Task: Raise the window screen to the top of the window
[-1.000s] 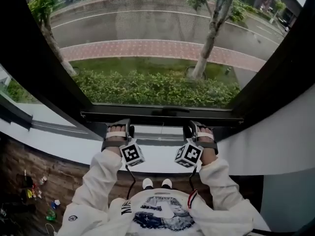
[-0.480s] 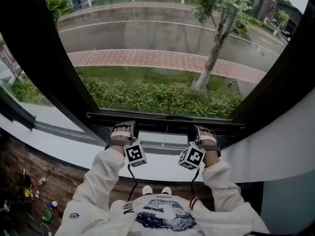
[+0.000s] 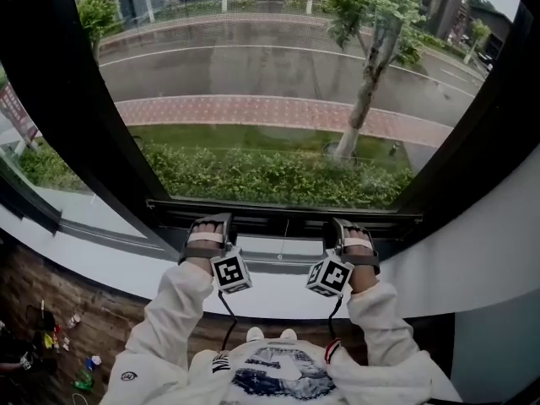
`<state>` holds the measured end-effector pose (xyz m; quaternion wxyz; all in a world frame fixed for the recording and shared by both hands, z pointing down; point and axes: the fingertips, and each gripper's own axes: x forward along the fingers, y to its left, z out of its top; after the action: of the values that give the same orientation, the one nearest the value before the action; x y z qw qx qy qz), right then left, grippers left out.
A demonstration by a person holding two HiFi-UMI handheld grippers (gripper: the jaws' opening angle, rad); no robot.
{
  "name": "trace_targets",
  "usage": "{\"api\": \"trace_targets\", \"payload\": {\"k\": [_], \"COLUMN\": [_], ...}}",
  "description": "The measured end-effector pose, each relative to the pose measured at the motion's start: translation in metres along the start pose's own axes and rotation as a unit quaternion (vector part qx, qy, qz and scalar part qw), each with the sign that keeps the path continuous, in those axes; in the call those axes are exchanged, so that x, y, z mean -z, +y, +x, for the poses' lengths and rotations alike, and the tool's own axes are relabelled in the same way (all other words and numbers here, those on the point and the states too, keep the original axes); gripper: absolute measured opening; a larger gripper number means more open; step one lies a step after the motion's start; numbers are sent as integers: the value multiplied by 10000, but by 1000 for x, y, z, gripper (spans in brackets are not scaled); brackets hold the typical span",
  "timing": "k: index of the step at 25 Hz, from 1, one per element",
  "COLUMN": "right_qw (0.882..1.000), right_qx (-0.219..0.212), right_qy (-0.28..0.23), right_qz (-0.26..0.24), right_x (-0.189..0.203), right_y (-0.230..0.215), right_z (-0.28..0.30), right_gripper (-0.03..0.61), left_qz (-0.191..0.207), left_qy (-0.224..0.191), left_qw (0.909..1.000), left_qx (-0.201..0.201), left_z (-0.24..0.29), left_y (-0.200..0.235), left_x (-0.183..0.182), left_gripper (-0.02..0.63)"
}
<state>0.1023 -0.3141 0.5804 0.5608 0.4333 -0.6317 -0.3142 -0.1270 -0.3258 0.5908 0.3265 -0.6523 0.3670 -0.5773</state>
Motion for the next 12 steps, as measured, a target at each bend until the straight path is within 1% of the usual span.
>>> {"api": "trace_targets", "payload": {"k": [3, 7, 12], "right_qw": [9999, 9995, 9985], "right_qx": [116, 294, 519], "right_qy": [33, 15, -41], "right_qz": [14, 75, 186], "right_x": [-3, -6, -8], "right_y": [-11, -24, -39], "right_z": [-3, -10, -18], "right_gripper": [81, 77, 72], "left_qz": [3, 136, 93], "left_qy": [18, 85, 80], "left_qw": [10000, 9997, 9994], "left_qx": [-69, -196, -320], "left_z": [-4, -10, -17], "left_y": [10, 20, 32], "left_x": [-1, 0, -3], "left_gripper": [210, 210, 210]}}
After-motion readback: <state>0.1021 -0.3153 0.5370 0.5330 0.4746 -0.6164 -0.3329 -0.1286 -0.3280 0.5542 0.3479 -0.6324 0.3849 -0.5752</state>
